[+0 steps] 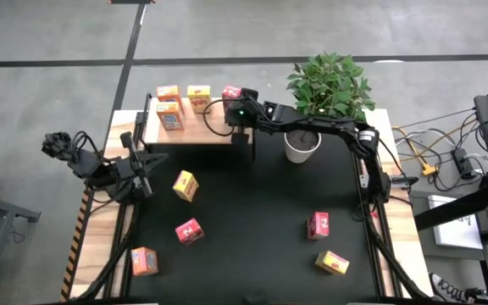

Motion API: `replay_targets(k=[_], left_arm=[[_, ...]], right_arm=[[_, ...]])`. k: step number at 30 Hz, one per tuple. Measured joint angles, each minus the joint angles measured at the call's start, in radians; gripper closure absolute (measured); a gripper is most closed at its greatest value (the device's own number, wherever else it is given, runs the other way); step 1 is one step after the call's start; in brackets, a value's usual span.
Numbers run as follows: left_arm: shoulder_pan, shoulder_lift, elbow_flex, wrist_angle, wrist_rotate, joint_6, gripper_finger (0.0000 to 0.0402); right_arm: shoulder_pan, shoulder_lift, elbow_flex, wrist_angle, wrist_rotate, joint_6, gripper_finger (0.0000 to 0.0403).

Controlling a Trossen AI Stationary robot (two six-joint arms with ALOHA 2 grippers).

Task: Stack cereal on shelf
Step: Put the center red cereal box on the shelf

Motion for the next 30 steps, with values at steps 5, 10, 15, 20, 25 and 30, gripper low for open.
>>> replay_targets(k=[5, 10, 15, 20, 25, 30], left_arm=[[0.0, 0.0, 0.0, 0.0, 0.0, 0.0, 0.0402], [0.0, 0.0, 0.0, 0.0, 0.0, 0.0, 0.0402], [0.0, 0.0, 0.0, 0.001, 0.0, -0.001, 0.0402], [0.0, 0.0, 0.0, 0.001, 0.0, -0.001, 0.0402], [0.0, 0.0, 0.0, 0.0, 0.0, -0.001, 0.0402], [0.0, 0.0, 0.0, -0.002, 0.0, -0.001, 0.0402]], right_arm=[[0.004, -0.001, 0.0, -0.055, 0.001, 0.0, 0.0394], [0.006, -0.001, 0.0, -0.106, 0.003, -0.004, 0.0394], [0.005, -0.001, 0.0, -0.098, 0.056, -0.035, 0.0394], [0.003, -0.001, 0.0, -0.089, 0.079, -0.072, 0.0394], [-0.006, -0.001, 0.0, -0.089, 0.113, -0.074, 0.0394], [-0.007, -0.001, 0.018, -0.103, 0.145, -0.088, 0.0394]])
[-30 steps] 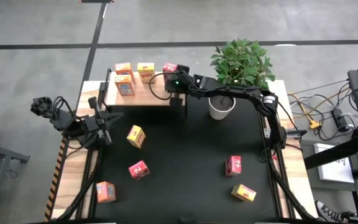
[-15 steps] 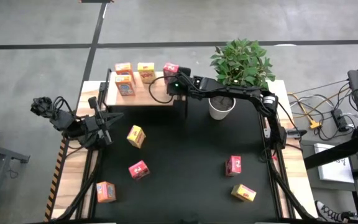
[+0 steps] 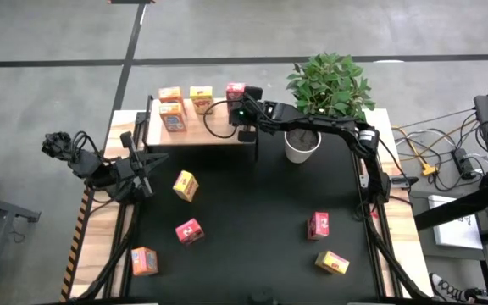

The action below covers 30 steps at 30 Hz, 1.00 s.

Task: Stack cereal on shelf
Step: Put the center red cereal box on the shelf

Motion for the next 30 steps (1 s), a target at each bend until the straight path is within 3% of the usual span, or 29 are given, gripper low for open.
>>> replay_targets(k=[12, 30], left_arm=[[0.0, 0.0, 0.0, -0.003, 0.0, 0.0, 0.0402], [0.0, 0.0, 0.0, -0.003, 0.0, 0.0, 0.0402]], right_arm=[[0.024, -0.001, 0.097, -0.087, 0.021, 0.057, 0.0394], [0.022, 0.017, 0.095, -0.096, 0.005, 0.055, 0.0394]])
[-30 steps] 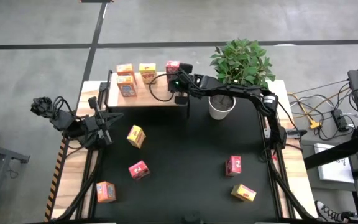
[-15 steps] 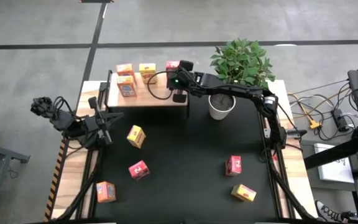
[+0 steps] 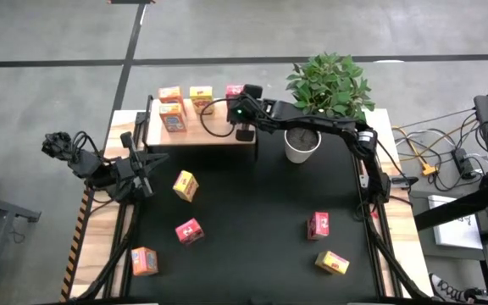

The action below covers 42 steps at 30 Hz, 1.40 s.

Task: Stack cereal on shelf
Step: Put the center red cereal box on the shelf

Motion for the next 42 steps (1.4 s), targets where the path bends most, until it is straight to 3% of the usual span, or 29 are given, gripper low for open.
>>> replay_targets(k=[16, 42], left_arm=[[0.0, 0.0, 0.0, 0.0, 0.0, -0.011, 0.0402], [0.0, 0.0, 0.0, -0.001, 0.0, -0.011, 0.0402]], right_arm=[[0.015, 0.019, -0.002, 0.022, -0.002, 0.079, 0.0394], [-0.015, 0.026, -0.052, 0.111, 0.005, 0.038, 0.0394]])
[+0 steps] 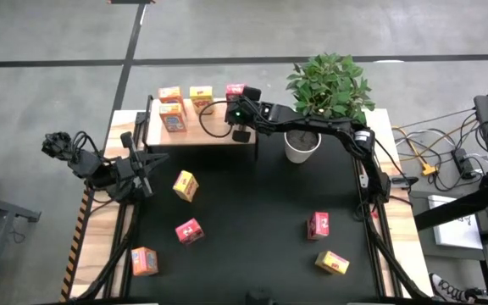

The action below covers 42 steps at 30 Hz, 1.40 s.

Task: Stack cereal on shelf
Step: Put the center red cereal box on the shelf

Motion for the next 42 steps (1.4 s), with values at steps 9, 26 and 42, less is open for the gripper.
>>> replay_targets(k=[9, 26, 42], left_arm=[[0.0, 0.0, 0.0, 0.0, 0.0, 0.0, 0.0402], [0.0, 0.0, 0.0, 0.0, 0.0, 0.0, 0.0402], [0.0, 0.0, 0.0, 0.0, 0.0, 0.0, 0.0402]], right_arm=[[-0.012, 0.0, 0.0, 0.001, 0.001, -0.011, 0.0394], [-0.012, 0.0, 0.0, 0.058, -0.055, 0.018, 0.0394], [-0.019, 0.0, -0.002, 0.108, -0.055, 0.014, 0.0394]])
